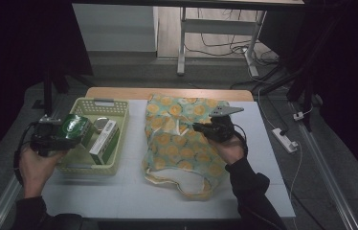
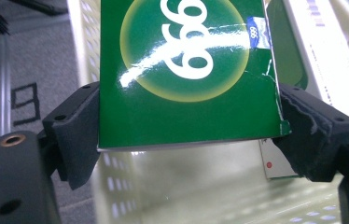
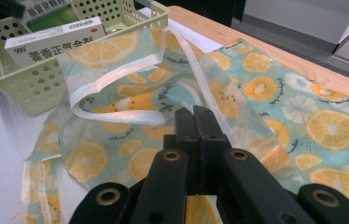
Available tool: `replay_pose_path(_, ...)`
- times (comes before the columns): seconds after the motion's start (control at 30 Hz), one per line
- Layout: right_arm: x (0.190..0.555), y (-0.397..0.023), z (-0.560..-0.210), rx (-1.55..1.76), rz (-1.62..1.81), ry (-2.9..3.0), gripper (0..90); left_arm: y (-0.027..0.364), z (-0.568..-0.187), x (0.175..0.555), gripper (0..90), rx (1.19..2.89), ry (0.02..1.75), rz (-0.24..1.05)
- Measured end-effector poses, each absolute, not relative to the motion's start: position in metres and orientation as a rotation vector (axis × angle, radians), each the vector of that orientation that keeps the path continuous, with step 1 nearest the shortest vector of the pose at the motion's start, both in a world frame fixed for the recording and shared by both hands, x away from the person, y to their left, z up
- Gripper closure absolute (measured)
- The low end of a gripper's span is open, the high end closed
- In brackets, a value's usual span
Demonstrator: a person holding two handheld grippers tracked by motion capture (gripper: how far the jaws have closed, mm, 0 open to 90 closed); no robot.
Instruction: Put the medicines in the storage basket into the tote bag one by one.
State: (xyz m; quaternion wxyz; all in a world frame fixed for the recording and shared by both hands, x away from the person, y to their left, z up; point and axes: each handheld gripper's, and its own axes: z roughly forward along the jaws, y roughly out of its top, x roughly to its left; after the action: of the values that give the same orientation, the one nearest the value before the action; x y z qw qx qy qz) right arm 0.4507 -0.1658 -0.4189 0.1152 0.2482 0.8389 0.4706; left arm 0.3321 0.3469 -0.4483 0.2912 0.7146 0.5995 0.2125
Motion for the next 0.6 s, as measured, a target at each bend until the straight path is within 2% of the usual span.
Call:
replay_pose_path(0.3,0.451,-0.166,-0.419,0.728,1.376,2.456,90.0,0.349,-0.426,0.317,16.7,1.841,1.517,0.625)
replay_pose_path(0.6,0.452,-0.167,-0.419,0.737,1.378,2.446,90.0,0.341,-0.408,0.305,16.8,1.818,1.426,0.621)
